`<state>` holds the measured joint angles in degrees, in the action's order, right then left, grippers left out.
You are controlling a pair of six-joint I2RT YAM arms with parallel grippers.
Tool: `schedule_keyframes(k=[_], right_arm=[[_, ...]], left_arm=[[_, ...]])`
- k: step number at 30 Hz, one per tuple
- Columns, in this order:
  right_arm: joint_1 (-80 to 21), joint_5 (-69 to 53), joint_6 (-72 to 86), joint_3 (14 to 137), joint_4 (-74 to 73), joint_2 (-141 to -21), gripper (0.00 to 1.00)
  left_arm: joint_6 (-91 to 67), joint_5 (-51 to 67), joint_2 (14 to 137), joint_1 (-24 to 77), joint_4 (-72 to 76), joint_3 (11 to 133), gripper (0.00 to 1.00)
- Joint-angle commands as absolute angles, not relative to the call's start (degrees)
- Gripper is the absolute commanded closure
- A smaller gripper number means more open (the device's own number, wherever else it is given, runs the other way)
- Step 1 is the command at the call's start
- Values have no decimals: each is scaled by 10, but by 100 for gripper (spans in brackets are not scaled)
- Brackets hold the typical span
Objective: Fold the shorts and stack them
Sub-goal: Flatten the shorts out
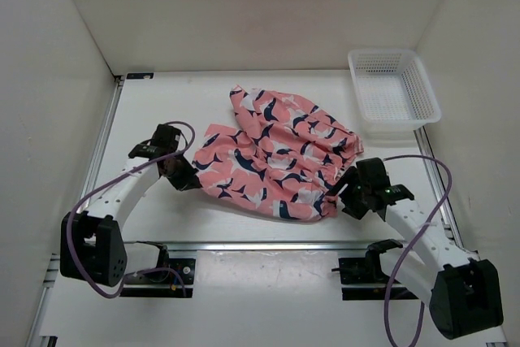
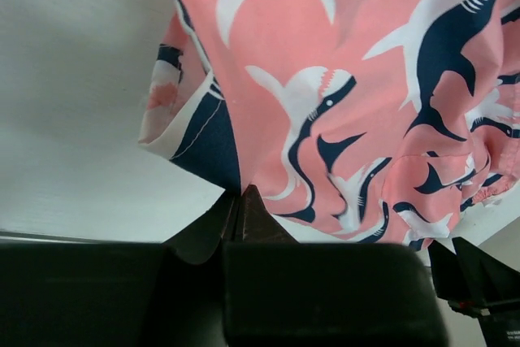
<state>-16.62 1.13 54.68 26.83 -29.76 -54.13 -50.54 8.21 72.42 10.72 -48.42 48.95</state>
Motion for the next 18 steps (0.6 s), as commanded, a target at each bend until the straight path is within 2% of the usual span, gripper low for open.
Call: schedule_keyframes(k=[1, 9, 12, 15, 16, 17, 18], right_arm=[[-164, -33, 590, 253, -278, -504, 22], [-164, -71, 651, 166, -245, -447, 24], [-164, -71, 662, 153, -231, -447, 26], [-164, -52, 672, 139, -178, -453, 33], [-164, -44, 672, 133, -164, -467, 41], [-170, -34, 672, 133, -157, -475, 54], [-171, -26, 666, 144, -152, -494, 70]], left_arm=[[-520, 55, 718, 131, -463, 514, 90], [-532, 49, 723, 149, -463, 525, 90], [-532, 49, 729, 149, -463, 525, 90], [-532, 49, 729, 149, -463, 530, 90], [-532, 44, 729, 149, -463, 530, 90], [-532, 44, 729, 149, -463, 530, 90], [-532, 44, 729, 149, -463, 535, 90]])
